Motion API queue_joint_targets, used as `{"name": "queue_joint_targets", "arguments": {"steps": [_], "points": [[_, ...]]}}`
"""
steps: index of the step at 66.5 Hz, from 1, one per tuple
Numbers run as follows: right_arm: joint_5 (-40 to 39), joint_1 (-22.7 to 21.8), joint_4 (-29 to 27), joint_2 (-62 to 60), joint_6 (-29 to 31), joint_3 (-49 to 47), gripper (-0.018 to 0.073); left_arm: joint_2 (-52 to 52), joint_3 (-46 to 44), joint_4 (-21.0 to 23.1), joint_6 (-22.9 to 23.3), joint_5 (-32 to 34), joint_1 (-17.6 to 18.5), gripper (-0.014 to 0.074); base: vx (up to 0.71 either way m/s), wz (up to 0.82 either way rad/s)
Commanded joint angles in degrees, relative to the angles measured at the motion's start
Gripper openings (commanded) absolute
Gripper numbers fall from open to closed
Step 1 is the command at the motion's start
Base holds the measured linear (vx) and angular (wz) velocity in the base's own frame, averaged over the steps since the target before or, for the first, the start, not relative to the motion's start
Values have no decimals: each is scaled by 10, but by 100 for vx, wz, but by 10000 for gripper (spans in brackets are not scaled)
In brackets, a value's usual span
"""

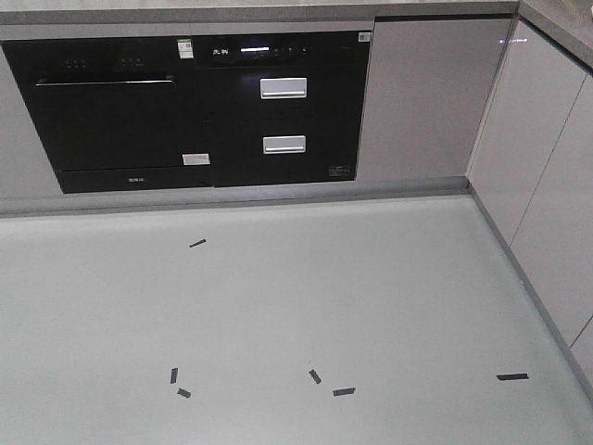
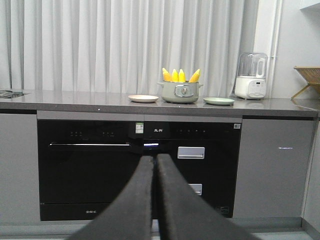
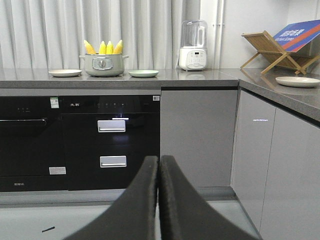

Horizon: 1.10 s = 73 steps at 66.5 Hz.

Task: Distribute corn equally
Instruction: 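Drive the base toward the counter with the corn pot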

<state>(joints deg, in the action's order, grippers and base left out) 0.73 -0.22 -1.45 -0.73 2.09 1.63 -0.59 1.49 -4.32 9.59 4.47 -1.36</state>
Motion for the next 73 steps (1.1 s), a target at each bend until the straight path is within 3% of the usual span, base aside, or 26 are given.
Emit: {"name": "queue_joint_targets", "arguments": {"steps": [1,73], "points": [[-43,0,0,-2,6,4,-3,-10,9,6,4,43,1,-6,0,0],[-43,0,0,-2,6,4,-3,-10,9,6,4,43,1,-6,2,0]]}}
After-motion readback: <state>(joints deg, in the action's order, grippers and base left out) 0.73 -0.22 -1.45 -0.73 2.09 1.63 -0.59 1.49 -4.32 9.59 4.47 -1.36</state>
